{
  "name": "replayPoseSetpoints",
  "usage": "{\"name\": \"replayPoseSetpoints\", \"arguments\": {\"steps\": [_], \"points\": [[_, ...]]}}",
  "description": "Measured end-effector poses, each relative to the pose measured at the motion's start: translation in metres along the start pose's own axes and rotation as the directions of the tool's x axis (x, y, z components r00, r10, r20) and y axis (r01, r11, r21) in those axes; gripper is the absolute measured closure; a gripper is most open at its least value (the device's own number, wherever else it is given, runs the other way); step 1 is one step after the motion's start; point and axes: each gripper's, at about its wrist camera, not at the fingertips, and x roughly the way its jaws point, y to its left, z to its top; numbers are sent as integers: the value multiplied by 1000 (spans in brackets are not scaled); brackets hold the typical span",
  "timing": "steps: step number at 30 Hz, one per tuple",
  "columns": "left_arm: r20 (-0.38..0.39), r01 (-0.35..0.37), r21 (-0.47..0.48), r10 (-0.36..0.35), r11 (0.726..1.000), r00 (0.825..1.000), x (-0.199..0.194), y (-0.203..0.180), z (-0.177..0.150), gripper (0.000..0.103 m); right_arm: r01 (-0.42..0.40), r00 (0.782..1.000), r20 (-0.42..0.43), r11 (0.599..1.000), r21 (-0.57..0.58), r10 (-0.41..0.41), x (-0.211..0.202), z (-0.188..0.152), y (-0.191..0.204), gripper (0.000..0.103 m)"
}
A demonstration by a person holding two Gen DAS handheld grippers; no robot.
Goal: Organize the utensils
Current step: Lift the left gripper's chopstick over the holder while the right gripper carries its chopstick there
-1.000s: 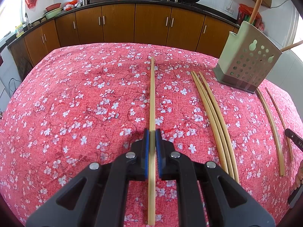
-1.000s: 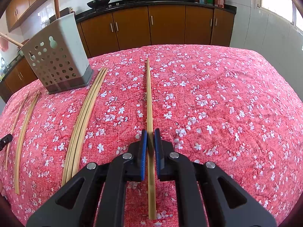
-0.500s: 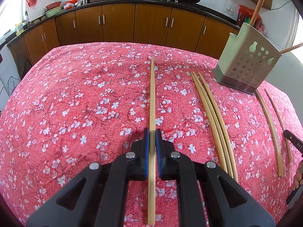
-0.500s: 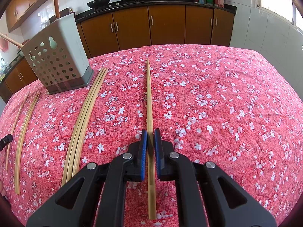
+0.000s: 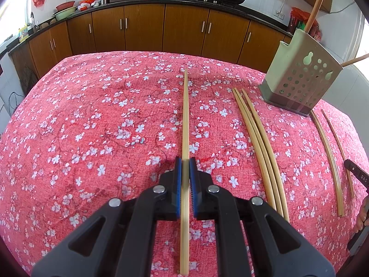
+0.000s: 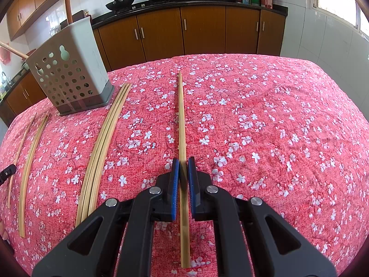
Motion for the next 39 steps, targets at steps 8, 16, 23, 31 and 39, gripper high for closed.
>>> {"name": "replayPoseSetpoints", "arguments": {"steps": [8, 16, 23, 31, 39], "points": [[-4, -26, 52, 26, 998, 1000, -10, -5, -11, 92, -6, 1000, 2, 1000, 5, 6, -7, -7, 2, 95], [9, -61, 85, 60, 995, 998, -21, -7, -14, 94, -17, 999, 37, 1000, -4, 18, -20, -8, 5, 95], [163, -25, 84, 11, 996, 987, -79, -14, 17, 95, -33, 975, 220, 999, -26, 38, -77, 12, 12, 95], [286, 20, 60, -36, 998, 958, -126, -16, 52, 95, -76, 933, 352, 997, -13, 76, -115, 42, 14, 95], [315, 111, 101, -137, 989, 939, -161, -39, 67, 95, -200, 887, 416, 979, -42, 199, -156, 65, 27, 95]]}}
